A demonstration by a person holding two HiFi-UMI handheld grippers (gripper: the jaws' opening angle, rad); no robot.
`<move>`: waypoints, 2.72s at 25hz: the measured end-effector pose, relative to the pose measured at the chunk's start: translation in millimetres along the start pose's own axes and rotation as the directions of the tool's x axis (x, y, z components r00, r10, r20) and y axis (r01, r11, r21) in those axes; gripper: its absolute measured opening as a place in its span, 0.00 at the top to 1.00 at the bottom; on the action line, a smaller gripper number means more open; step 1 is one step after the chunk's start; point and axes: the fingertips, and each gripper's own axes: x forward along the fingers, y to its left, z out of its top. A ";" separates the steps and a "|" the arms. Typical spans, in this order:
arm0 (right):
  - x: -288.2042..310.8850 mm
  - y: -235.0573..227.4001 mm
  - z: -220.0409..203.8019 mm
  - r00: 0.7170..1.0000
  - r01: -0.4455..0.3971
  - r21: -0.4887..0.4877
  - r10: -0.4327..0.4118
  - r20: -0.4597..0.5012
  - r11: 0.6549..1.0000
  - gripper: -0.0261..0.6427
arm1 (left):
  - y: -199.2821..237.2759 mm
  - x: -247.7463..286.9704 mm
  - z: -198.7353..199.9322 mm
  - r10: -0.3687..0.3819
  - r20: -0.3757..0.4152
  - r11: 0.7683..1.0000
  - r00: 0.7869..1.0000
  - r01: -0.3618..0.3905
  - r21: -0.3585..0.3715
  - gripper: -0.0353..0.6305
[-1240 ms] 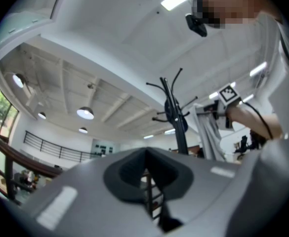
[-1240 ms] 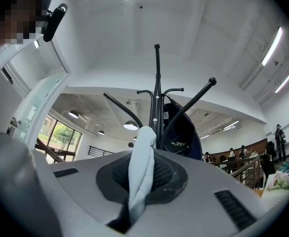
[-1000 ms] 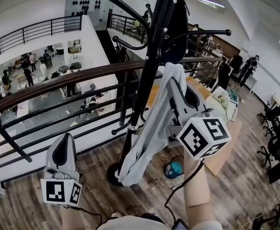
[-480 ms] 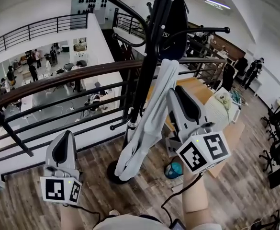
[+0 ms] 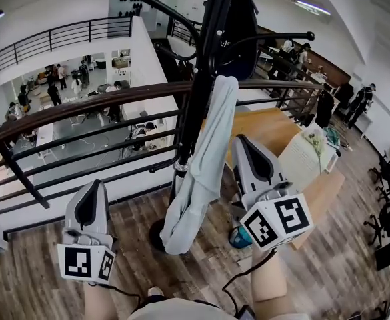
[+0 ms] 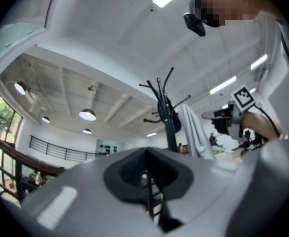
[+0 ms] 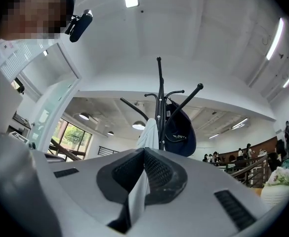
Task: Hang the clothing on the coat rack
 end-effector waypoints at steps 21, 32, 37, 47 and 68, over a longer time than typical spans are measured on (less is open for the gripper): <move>-94.3 6.1 -35.2 0.997 0.014 -0.008 -0.015 -0.079 1.000 0.96 | -66.6 -49.1 23.0 -0.018 -0.009 1.000 1.000 0.018 0.021 0.93; -143.4 -13.3 -50.1 0.993 0.033 0.011 -0.031 -0.112 0.999 0.96 | -111.0 -62.5 24.2 -0.031 -0.025 0.999 0.999 0.031 0.024 0.93; -163.2 -16.5 -54.3 0.991 0.042 0.023 -0.039 -0.129 0.999 0.96 | -125.2 -75.0 26.9 -0.026 -0.033 0.999 0.999 0.027 0.028 0.93; -201.4 -17.9 -57.6 0.990 0.025 0.042 -0.019 -0.139 0.999 0.96 | -156.1 -96.6 29.4 -0.021 -0.048 0.999 0.999 0.022 0.027 0.93; -246.6 -27.2 -61.2 0.988 0.024 0.064 -0.014 -0.151 0.998 0.96 | -198.0 -115.6 32.3 -0.017 -0.053 0.999 0.998 0.019 0.029 0.93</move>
